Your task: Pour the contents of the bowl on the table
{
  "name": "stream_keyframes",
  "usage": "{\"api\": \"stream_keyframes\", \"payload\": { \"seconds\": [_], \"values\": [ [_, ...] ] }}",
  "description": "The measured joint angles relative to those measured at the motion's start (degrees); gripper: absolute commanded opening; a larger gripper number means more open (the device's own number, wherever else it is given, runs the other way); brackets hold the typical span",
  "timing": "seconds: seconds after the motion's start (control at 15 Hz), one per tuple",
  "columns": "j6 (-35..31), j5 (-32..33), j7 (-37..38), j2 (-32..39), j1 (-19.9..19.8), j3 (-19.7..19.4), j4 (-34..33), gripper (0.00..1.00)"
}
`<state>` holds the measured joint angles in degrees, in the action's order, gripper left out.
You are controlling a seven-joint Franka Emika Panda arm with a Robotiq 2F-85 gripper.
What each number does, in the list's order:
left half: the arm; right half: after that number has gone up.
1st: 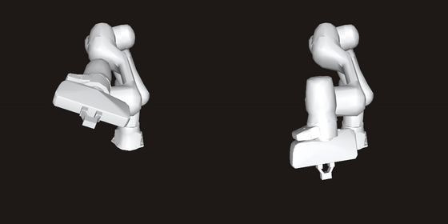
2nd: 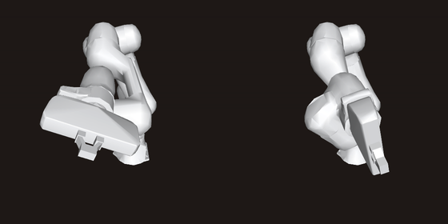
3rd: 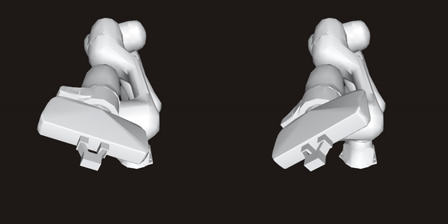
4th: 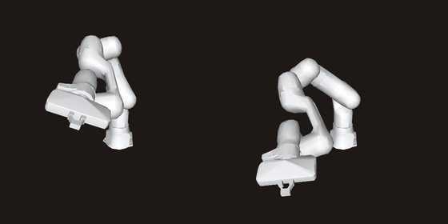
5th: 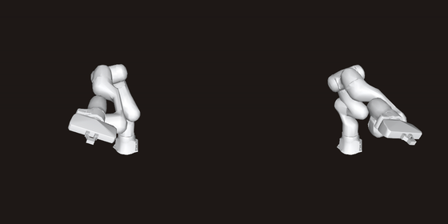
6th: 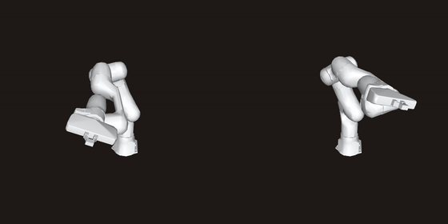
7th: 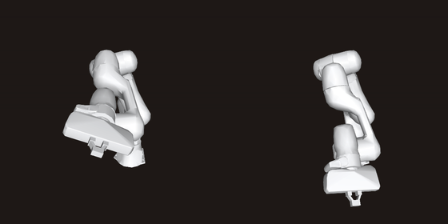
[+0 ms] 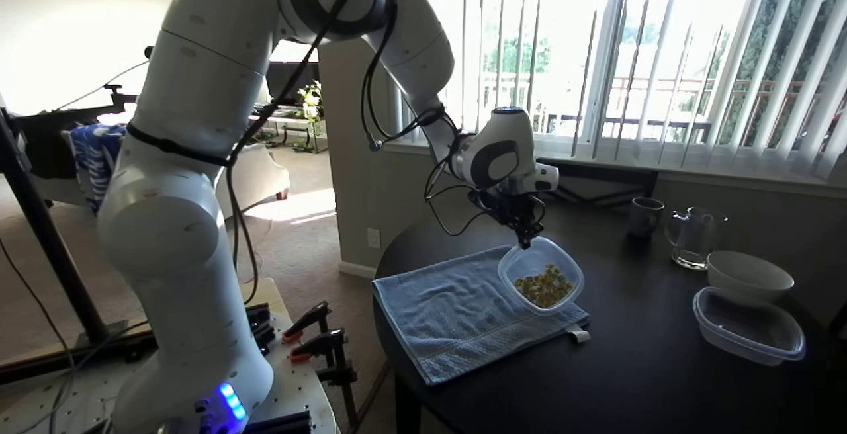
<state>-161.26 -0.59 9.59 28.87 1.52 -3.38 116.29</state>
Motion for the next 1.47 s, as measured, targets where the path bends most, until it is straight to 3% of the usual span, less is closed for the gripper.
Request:
{"api": "stream_keyframes", "payload": {
  "seconds": [0.13, 0.33, 0.47, 0.6, 0.93, 1.47],
  "values": [
    [-8.8, -4.1, 0.0, 1.4, -1.4, 2.1, 2.0, 0.02],
    [-22.0, -8.6, -0.6, 3.2, -6.7, 8.7, 4.5, 0.02],
    [-31.1, -8.0, -1.3, 4.4, -11.3, 14.2, 5.5, 0.02],
    [-38.8, -5.1, -1.7, 5.7, -13.9, 17.2, 6.2, 0.02],
    [-37.4, -2.7, -1.7, 4.0, -9.9, 14.2, 2.6, 0.02],
    [-36.9, -5.4, -0.7, 0.6, -4.1, 10.6, -5.8, 0.02]
  ]
}}
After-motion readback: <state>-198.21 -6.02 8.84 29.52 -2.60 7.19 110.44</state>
